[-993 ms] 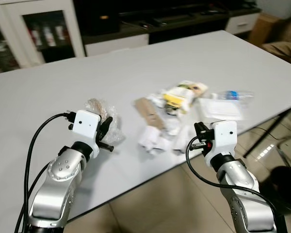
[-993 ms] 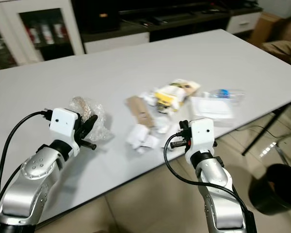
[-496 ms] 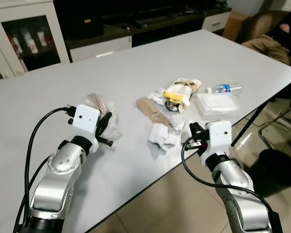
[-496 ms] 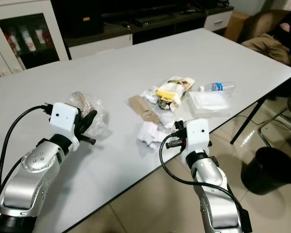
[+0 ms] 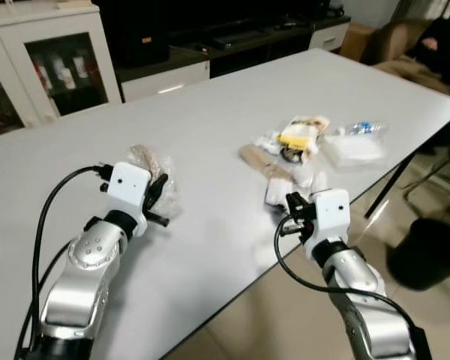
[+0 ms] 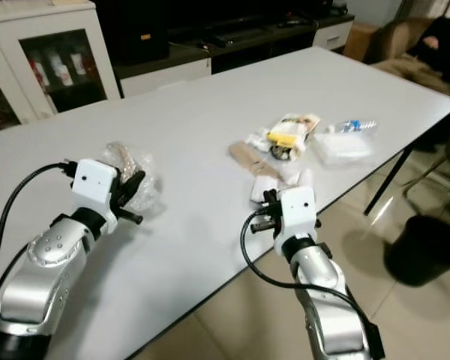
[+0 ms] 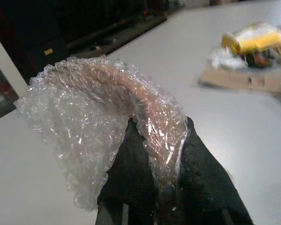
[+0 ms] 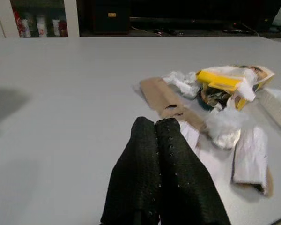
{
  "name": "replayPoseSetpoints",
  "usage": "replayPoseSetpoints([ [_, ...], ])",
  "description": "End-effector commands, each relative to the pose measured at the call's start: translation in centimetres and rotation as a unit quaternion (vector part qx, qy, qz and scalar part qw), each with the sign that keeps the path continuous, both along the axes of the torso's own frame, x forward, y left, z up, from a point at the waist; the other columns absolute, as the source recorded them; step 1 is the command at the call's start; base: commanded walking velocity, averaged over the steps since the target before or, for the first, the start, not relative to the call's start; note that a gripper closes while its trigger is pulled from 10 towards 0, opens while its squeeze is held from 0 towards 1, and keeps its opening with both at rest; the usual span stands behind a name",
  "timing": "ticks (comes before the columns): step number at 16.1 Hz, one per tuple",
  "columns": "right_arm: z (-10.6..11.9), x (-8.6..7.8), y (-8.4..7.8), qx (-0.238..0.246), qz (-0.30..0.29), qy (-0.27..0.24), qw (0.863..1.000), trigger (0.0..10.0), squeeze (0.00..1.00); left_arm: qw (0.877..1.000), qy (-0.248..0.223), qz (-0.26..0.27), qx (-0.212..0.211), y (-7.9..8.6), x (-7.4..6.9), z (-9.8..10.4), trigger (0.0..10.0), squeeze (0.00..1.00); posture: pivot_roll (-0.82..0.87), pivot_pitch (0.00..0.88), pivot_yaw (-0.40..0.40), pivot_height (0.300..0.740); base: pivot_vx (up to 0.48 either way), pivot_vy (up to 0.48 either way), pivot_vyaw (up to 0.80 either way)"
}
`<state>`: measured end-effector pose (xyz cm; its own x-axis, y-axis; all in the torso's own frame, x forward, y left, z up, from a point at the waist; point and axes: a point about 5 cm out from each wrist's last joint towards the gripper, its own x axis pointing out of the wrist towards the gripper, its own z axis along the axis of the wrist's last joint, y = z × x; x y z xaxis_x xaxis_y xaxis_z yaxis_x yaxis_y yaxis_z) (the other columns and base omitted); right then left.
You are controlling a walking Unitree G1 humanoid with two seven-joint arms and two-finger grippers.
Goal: Picking trash to rubbish bin
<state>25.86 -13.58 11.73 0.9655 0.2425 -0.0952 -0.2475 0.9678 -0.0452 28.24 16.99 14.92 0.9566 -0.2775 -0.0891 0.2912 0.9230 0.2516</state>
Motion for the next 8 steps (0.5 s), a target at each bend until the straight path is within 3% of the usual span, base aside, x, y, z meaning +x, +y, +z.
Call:
replayPoseSetpoints([
  [1, 0.0, 0.0, -0.3, -0.002, -0.003, 0.000, 1.000, 10.0, 0.00, 1.000, -0.001, -0.004, 0.013, -0.2, 0.1, -0.1, 10.0, 0.00, -0.09, 0.000, -0.003, 0.740, 0.000, -0.480, 0.00],
  [3, 0.1, 0.3, -0.5, -0.018, 0.001, -0.001, 1.000, 10.0, 0.00, 0.999, 0.014, 0.017, -0.037, -0.2, -0.1, -0.5, 10.0, 0.00, -0.09, 0.000, -0.005, 0.740, 0.000, -0.450, 0.00],
  [6, 0.3, 0.9, -1.1, -0.042, 0.011, -0.001, 0.999, 10.0, 0.00, 1.000, 0.016, 0.003, -0.026, -0.8, -0.2, -0.5, 10.0, 0.00, -0.08, 0.000, -0.027, 0.740, 0.000, 0.000, 0.00],
  [8, 0.6, 2.4, -1.8, -0.048, 0.014, -0.003, 0.999, 10.0, 0.01, 0.999, 0.014, 0.000, -0.032, -1.0, -0.4, -0.5, 10.0, 0.00, -0.07, 0.000, -0.033, 0.740, 0.000, 0.000, 0.00],
])
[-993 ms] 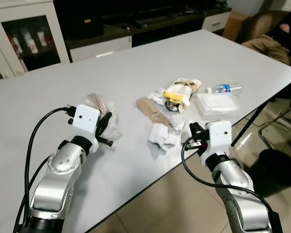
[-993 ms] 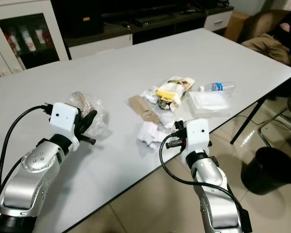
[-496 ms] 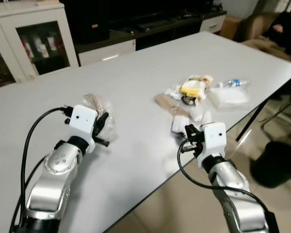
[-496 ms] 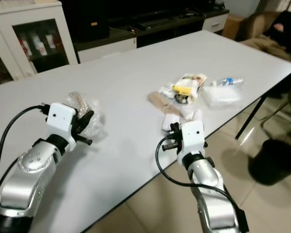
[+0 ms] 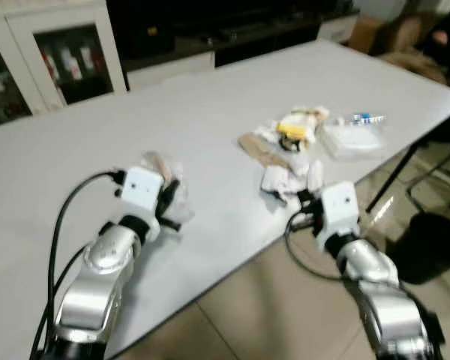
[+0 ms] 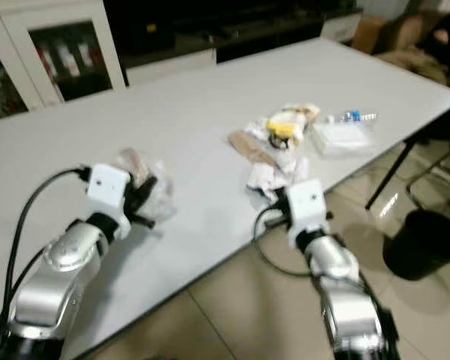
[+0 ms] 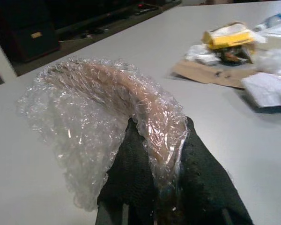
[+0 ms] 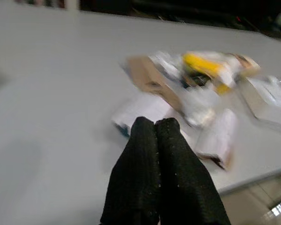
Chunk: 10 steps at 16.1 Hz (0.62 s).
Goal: Picking trash to rubbish bin
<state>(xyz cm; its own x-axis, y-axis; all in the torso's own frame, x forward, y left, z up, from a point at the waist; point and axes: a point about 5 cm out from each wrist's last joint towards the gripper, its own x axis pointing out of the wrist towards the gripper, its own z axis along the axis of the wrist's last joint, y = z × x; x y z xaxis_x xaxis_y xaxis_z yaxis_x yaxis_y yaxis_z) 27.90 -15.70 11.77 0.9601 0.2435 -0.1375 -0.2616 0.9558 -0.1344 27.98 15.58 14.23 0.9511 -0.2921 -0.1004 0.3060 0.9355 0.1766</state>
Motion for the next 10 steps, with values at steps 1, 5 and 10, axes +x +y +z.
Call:
replayPoseSetpoints([
  [1, 0.6, 0.9, 0.2, 0.004, 0.009, -0.006, 1.000, 10.0, 1.00, 1.000, -0.004, 0.001, 0.005, 0.3, -0.1, 0.2, 10.0, 0.00, -0.08, 0.000, -0.036, 0.740, 0.000, 0.000, 0.00],
  [5, 0.3, 6.2, 0.0, 0.003, 0.003, 0.025, 1.000, 10.0, 1.00, 0.999, -0.005, -0.036, 0.014, -0.7, -0.5, 0.4, 10.0, 0.00, -0.07, 0.000, -0.040, 0.740, 0.000, 0.000, 0.00],
  [10, 1.2, 9.8, -1.6, 0.073, -0.070, 0.037, 0.994, 10.0, 1.00, 0.998, -0.007, -0.057, 0.012, -0.7, -1.1, 0.9, 10.0, 0.00, -0.05, 0.000, -0.050, 0.740, 0.000, 0.000, 0.00],
])
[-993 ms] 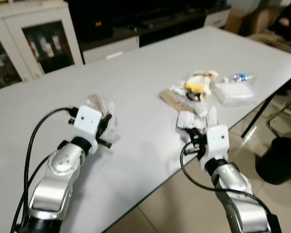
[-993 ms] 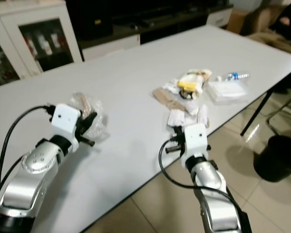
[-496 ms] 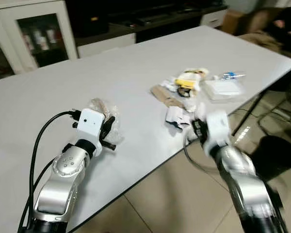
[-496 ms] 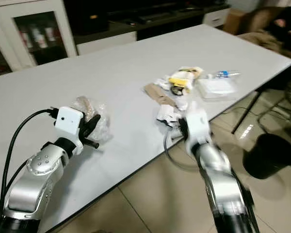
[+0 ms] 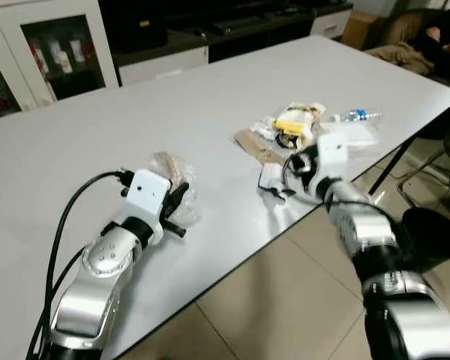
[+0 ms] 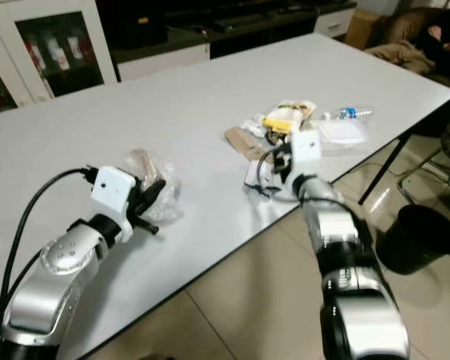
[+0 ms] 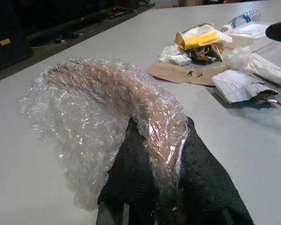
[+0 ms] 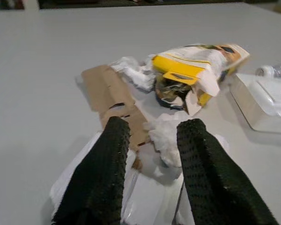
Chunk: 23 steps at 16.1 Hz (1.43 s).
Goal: Picking trash to rubbish bin
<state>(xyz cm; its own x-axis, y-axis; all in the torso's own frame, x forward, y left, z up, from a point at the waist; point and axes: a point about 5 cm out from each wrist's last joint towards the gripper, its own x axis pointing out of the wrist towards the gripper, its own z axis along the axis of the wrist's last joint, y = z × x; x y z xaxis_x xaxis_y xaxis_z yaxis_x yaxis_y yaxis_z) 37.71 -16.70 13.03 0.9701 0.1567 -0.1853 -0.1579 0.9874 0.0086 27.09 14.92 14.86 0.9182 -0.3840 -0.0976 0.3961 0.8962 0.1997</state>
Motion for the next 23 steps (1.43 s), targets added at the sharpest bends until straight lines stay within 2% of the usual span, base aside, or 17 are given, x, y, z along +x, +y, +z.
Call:
replayPoseSetpoints([
  [1, -0.3, 0.1, -0.5, 0.024, -0.015, 0.006, 1.000, 10.0, 1.00, 1.000, -0.002, -0.006, 0.005, 0.1, -0.2, 0.3, 10.0, 0.00, -0.04, 0.000, -0.051, 0.740, 0.000, 0.000, 0.00],
  [4, -1.5, 0.1, -0.2, 0.085, -0.024, 0.038, 0.995, 10.0, 1.00, 1.000, 0.003, -0.006, 0.006, 0.5, -0.5, 0.7, 10.0, 0.00, -0.02, 0.000, -0.061, 0.740, 0.000, 0.000, 0.00],
  [8, -1.7, 0.4, -0.1, 0.166, -0.059, 0.042, 0.983, 10.0, 1.00, 0.998, -0.002, -0.056, -0.012, 0.0, -1.9, 2.1, 10.0, 0.00, 0.02, 0.047, -0.058, 0.740, 0.000, 0.000, 0.00],
  [9, -1.9, 0.5, 0.3, 0.175, -0.055, 0.052, 0.982, 10.0, 0.68, 0.998, -0.001, -0.058, -0.007, 0.1, -2.1, 2.1, 10.0, 0.00, 0.03, 0.060, -0.058, 0.740, 0.000, 0.000, 0.00],
  [10, -1.9, 0.5, 0.6, 0.186, -0.049, 0.056, 0.980, 10.0, 0.00, 0.998, -0.001, -0.057, -0.006, 0.2, -2.2, 2.2, 10.0, 0.00, 0.03, 0.067, -0.059, 0.740, 0.000, 0.000, 0.00],
  [14, -2.5, 0.4, 0.9, 0.211, -0.078, 0.077, 0.971, 10.0, 0.00, 0.999, 0.007, -0.049, -0.001, 0.8, -2.7, 2.4, 10.0, 0.00, 0.05, 0.089, -0.065, 0.740, 0.000, 0.000, 0.00],
  [16, -2.6, 0.4, 1.1, 0.212, -0.077, 0.077, 0.971, 10.0, 0.00, 0.999, 0.009, -0.047, -0.002, 0.9, -2.9, 2.5, 10.0, 0.00, 0.06, 0.095, -0.067, 0.740, 0.000, 0.000, 0.00],
  [17, -2.7, 0.4, 1.5, 0.221, -0.070, 0.078, 0.970, 10.0, 0.00, 0.999, 0.015, -0.035, -0.010, 1.2, -3.0, 2.4, 10.0, 0.00, 0.07, 0.098, -0.068, 0.740, 0.000, 0.000, 0.00],
  [19, -2.8, 0.3, 1.9, 0.247, -0.069, 0.082, 0.963, 10.0, 0.00, 1.000, 0.017, -0.023, 0.002, 1.8, -3.0, 2.5, 10.0, 0.00, 0.08, 0.100, -0.073, 0.740, 0.000, 0.000, 0.00],
  [23, -2.8, 0.3, 2.1, 0.255, -0.061, 0.081, 0.962, 10.0, 0.00, 1.000, 0.015, -0.022, 0.003, 2.0, -3.5, 2.8, 10.0, 0.00, 0.10, 0.111, -0.083, 0.740, 0.000, 0.000, 0.00],
])
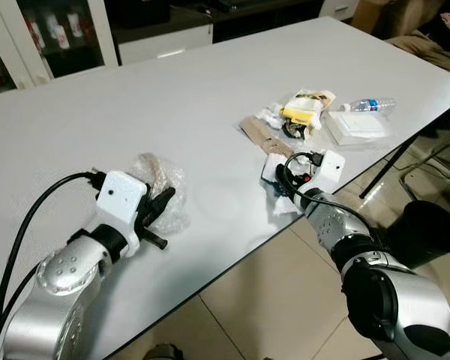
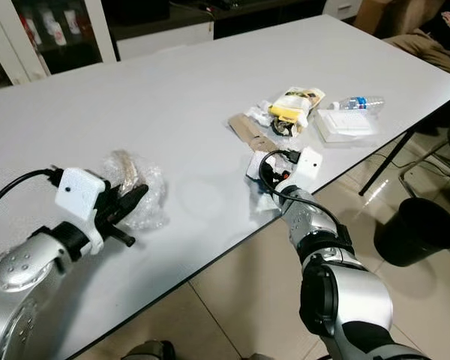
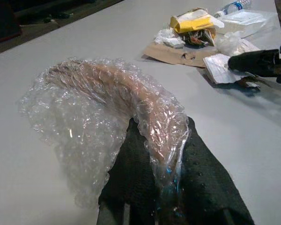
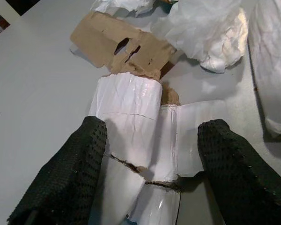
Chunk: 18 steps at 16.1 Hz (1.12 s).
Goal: Picking trash to rubbish bin
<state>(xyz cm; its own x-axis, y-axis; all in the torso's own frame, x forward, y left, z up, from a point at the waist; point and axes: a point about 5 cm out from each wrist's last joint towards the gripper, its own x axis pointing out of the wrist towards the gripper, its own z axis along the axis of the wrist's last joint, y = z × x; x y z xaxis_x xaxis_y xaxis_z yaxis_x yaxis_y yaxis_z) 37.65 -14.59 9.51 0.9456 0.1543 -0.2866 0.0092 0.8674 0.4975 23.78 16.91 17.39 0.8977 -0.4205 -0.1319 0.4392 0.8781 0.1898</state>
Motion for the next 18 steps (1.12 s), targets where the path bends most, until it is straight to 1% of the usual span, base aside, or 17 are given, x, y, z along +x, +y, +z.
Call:
replayPoseSetpoints([
  [1, 0.7, 0.4, 0.0, 0.008, -0.001, -0.011, 1.000, 10.0, 0.00, 1.000, -0.003, -0.004, 0.003, 0.0, -0.3, 0.3, 10.0, 0.00, 0.10, 0.111, -0.083, 0.740, 0.000, 0.000, 0.00],
  [3, 0.8, 0.4, 0.1, 0.025, -0.001, -0.018, 1.000, 10.0, 0.00, 1.000, -0.006, 0.000, 0.007, 0.1, -0.4, 0.5, 10.0, 0.00, 0.12, 0.117, -0.089, 0.740, 0.000, 0.000, 0.00],
  [4, 1.0, 0.5, 0.2, 0.034, 0.001, -0.021, 0.999, 4.7, 0.00, 1.000, -0.010, 0.006, 0.010, 0.4, -0.4, 0.7, 10.0, 0.00, 0.12, 0.122, -0.090, 0.740, 0.000, 0.000, 0.00],
  [5, 1.1, 0.6, 0.4, 0.043, -0.001, -0.024, 0.999, 0.9, 0.00, 1.000, -0.014, 0.012, 0.011, 0.5, -0.3, 0.9, 10.0, 0.00, 0.13, 0.122, -0.092, 0.740, 0.000, 0.000, 0.00],
  [6, 1.3, 0.6, 0.6, 0.048, 0.003, -0.028, 0.998, 0.0, 0.00, 1.000, -0.017, 0.017, 0.009, 0.7, -0.3, 1.0, 10.0, 0.00, 0.13, 0.122, -0.092, 0.740, 0.000, 0.000, 0.00],
  [9, 1.4, 0.6, 1.0, 0.047, 0.016, -0.032, 0.998, 0.0, 0.00, 1.000, -0.019, 0.018, 0.014, 0.6, -0.2, 1.0, 10.0, 0.00, 0.13, 0.115, -0.094, 0.740, 0.000, 0.000, 0.00],
  [12, 1.3, 0.6, 1.0, 0.049, 0.017, -0.033, 0.998, 0.0, 0.00, 0.999, -0.020, 0.021, 0.015, 0.9, -0.3, 1.1, 10.0, 0.00, 0.13, 0.114, -0.094, 0.740, 0.000, 0.000, 0.00],
  [15, 1.3, 0.6, 0.8, 0.039, 0.025, -0.032, 0.998, 0.0, 0.00, 0.999, -0.020, 0.020, 0.016, 0.8, 0.0, 1.1, 10.0, 0.00, 0.13, 0.107, -0.092, 0.740, 0.000, 0.000, 0.00],
  [18, 1.2, 0.6, 0.7, 0.039, 0.026, -0.032, 0.998, 0.0, 0.00, 0.999, -0.019, 0.022, 0.017, 0.9, 0.1, 1.0, 10.0, 0.00, 0.13, 0.105, -0.090, 0.740, 0.000, 0.000, 0.00],
])
